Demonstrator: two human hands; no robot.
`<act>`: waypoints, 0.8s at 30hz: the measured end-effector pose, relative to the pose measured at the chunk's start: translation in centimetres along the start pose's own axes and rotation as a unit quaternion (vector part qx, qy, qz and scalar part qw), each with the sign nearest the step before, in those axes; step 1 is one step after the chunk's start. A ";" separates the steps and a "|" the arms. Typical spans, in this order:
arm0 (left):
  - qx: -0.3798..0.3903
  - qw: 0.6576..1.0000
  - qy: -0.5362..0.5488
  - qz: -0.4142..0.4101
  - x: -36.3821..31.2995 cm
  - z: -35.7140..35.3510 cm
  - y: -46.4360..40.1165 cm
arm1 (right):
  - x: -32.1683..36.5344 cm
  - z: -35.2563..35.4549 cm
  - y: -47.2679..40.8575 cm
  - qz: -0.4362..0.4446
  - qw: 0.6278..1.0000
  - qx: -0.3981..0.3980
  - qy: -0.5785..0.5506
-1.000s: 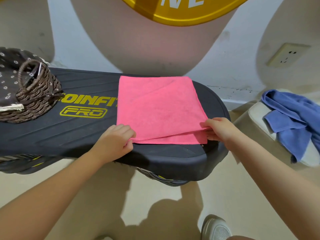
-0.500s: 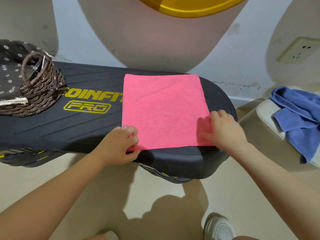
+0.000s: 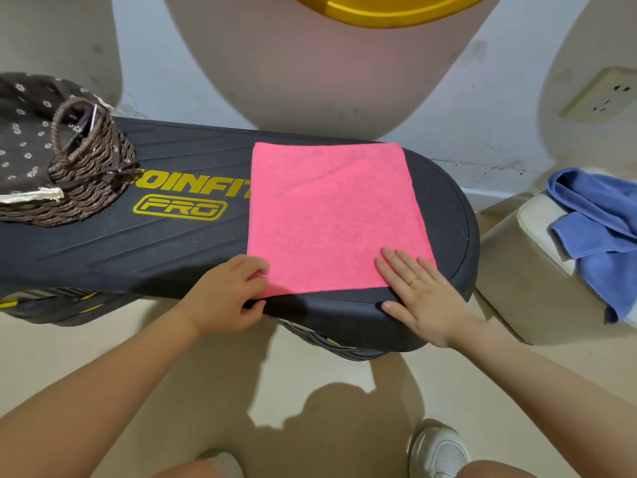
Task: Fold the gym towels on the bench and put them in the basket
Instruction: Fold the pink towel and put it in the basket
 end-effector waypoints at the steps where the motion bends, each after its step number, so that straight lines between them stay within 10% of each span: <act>1: 0.003 1.000 0.002 0.009 0.2 0.0 0.4 | -1.0 0.4 0.6 -0.021 1.000 -0.003 -0.009; 16: -0.002 0.998 -0.009 0.069 0.6 0.7 -0.9 | -3.4 3.6 -0.2 0.048 0.985 -0.165 0.025; 24: -0.006 0.985 0.002 0.174 0.6 1.3 -1.8 | -4.4 3.0 -0.4 -0.092 0.987 -0.128 -0.035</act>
Point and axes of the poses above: each hand's wrist, its own y-axis away from the middle knuckle, its own z-axis out of the back of the hand, x = y × z, the point moved 4 cm from there along -y, towards the middle knuckle, and after that the axes turned 12 degrees about -x, right-handed, at the moved point
